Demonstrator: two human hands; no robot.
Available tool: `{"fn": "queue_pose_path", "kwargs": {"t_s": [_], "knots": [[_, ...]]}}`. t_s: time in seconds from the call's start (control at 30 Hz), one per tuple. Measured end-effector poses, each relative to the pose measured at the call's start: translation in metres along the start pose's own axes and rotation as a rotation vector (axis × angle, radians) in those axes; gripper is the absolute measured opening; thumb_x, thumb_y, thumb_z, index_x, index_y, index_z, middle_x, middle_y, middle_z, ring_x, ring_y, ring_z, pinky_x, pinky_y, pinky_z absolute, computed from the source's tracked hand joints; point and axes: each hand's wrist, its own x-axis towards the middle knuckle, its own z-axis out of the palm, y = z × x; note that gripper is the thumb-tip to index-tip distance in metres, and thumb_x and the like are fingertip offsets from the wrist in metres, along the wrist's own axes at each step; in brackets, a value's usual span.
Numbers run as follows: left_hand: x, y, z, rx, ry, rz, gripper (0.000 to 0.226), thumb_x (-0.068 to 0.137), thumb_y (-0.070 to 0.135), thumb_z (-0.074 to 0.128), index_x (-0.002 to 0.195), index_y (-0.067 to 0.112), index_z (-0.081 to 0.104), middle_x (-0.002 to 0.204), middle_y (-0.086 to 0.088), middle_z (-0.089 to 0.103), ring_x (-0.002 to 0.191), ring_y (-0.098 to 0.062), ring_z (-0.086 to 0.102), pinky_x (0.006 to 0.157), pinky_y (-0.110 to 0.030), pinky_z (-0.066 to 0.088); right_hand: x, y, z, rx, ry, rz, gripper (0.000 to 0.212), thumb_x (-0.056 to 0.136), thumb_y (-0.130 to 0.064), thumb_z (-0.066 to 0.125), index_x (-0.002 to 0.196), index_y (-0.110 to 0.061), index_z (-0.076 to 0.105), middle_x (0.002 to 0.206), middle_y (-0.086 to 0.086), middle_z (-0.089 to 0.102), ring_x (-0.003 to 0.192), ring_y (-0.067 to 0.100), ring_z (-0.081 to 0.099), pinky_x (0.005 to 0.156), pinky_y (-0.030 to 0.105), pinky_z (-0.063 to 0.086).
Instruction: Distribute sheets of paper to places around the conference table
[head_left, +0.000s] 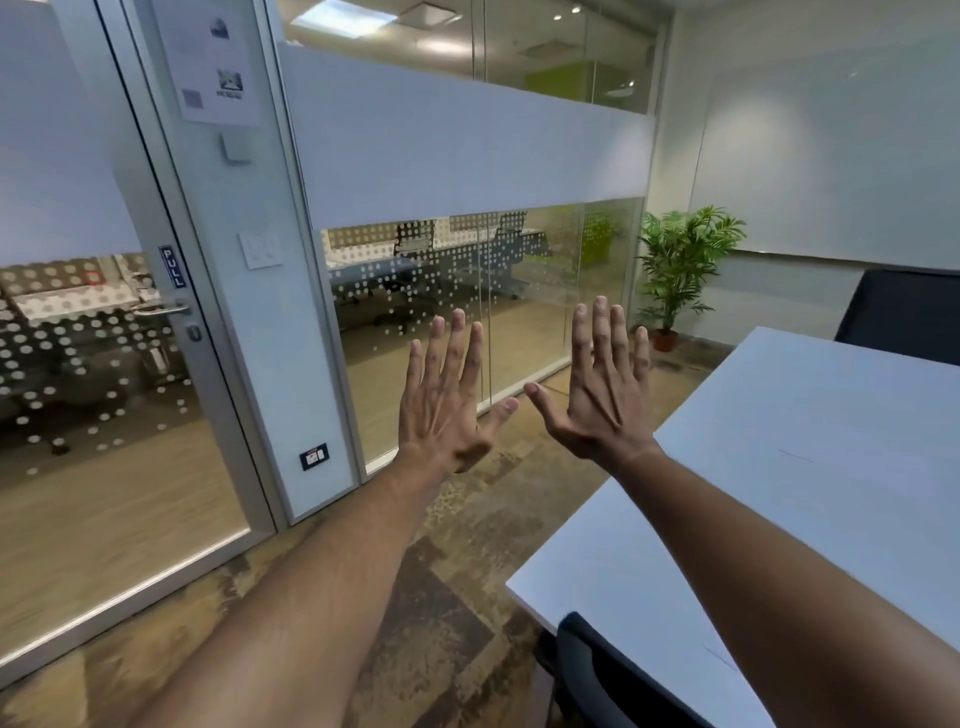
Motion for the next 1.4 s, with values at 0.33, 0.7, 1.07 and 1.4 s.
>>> {"fn": "queue_pose_path", "kwargs": {"t_s": [0.33,0.7,1.07,1.4], "knots": [[0.091,-0.063,0.091,-0.094,0.025,0.038,0.094,0.089,0.073,0.016,0.152,0.015,-0.022,0.159,-0.010,-0.028,0.148,-0.026,-0.024,0.120,-0.047,-0.011,0.075,-0.016,0.095,-0.053,-0.046,0.046,0.102,0.087,-0.076,0.025,0.158,-0.008,-0.003,0.166,0.016,-0.007,0.153,0.028,-0.010,0.122,0.053,-0.001],[0.226,-0.141,0.194,-0.219,0.022,0.211,0.091,0.089,0.070,0.017,0.152,0.016,-0.021,0.161,-0.010,-0.025,0.149,-0.025,-0.021,0.121,-0.050,-0.004,0.163,-0.052,0.203,-0.157,-0.033,0.258,0.100,0.088,-0.075,0.024,0.158,-0.010,-0.003,0.166,0.013,-0.009,0.153,0.026,-0.012,0.122,0.050,-0.007],[0.331,-0.126,0.291,-0.344,0.008,0.379,0.092,0.090,0.068,0.025,0.154,0.017,-0.018,0.161,-0.010,-0.025,0.148,-0.024,-0.024,0.121,-0.049,-0.007,0.224,-0.007,0.277,-0.290,-0.070,0.420,0.101,0.087,-0.077,0.022,0.157,-0.012,-0.011,0.165,0.011,-0.016,0.152,0.025,-0.018,0.122,0.052,-0.004],[0.468,-0.042,0.394,-0.388,0.010,0.534,0.092,0.092,0.067,0.027,0.154,0.015,-0.018,0.161,-0.012,-0.024,0.148,-0.027,-0.023,0.121,-0.048,-0.009,0.297,0.120,0.356,-0.402,-0.017,0.541,0.100,0.087,-0.076,0.024,0.158,-0.010,-0.004,0.166,0.013,-0.011,0.152,0.027,-0.015,0.122,0.052,-0.004]]}}
